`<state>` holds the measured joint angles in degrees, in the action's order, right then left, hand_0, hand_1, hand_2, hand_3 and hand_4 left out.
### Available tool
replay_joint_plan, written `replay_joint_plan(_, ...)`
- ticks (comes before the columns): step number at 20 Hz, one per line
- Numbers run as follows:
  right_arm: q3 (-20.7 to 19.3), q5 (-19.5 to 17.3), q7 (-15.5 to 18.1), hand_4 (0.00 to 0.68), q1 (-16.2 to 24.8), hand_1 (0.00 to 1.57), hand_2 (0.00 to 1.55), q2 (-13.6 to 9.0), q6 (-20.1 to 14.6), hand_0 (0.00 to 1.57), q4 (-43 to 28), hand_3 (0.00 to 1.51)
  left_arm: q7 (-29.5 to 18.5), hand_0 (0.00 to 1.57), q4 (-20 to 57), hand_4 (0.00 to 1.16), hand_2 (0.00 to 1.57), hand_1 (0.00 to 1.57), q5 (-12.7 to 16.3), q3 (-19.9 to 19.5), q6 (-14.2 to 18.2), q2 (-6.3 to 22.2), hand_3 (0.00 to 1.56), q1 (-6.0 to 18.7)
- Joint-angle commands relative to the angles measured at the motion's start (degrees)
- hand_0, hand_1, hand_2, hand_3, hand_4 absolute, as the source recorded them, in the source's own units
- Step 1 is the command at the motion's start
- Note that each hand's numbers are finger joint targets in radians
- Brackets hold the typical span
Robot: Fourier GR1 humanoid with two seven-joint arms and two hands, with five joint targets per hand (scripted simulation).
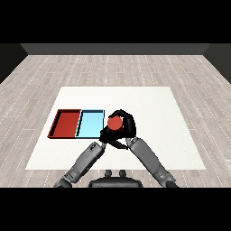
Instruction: Pick the red can and put it in the red box
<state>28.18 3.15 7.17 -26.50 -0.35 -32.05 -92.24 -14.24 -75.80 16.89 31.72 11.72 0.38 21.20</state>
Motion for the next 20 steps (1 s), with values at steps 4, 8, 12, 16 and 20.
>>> replay_joint_plan(4, 0.1, 0.8, 0.7, 0.630, -0.1, 1.57, 1.47, 0.3, -0.3, 1.57, 0.1, 1.40, 1.1, 1.57, -2.5, 1.14, 1.57, 1.57, 2.4, -1.5, 14.6, -0.4, 1.50, -0.6)
replay_joint_plan(8, -1.7, 2.6, 1.1, 0.625, 1.0, 1.57, 1.48, -0.5, 3.8, 1.57, 0.3, 1.41, 0.5, 1.57, 5.1, 1.12, 1.57, 1.57, 5.1, -2.3, 15.9, -0.4, 1.51, 6.8)
replay_joint_plan(12, 1.4, 1.4, 3.5, 0.632, 3.9, 1.57, 1.47, 0.3, 0.1, 1.57, -0.6, 1.40, 2.3, 1.57, 0.4, 1.12, 1.57, 1.57, 1.3, -2.6, 14.3, -0.2, 1.50, 0.0)
replay_joint_plan(16, 1.8, 2.7, -0.8, 0.631, -2.8, 1.57, 1.47, 0.3, -2.6, 1.57, 1.4, 1.40, 3.0, 1.57, 1.3, 1.13, 1.57, 1.57, 4.1, 1.9, 19.7, -0.4, 1.50, 4.7)
replay_joint_plan(20, -1.5, 1.4, 1.9, 0.630, 2.5, 1.57, 1.46, 0.3, 3.1, 1.57, -2.1, 1.39, 2.4, 1.57, -0.9, 1.13, 1.57, 1.57, 1.0, -2.1, 16.6, -0.4, 1.49, 0.7)
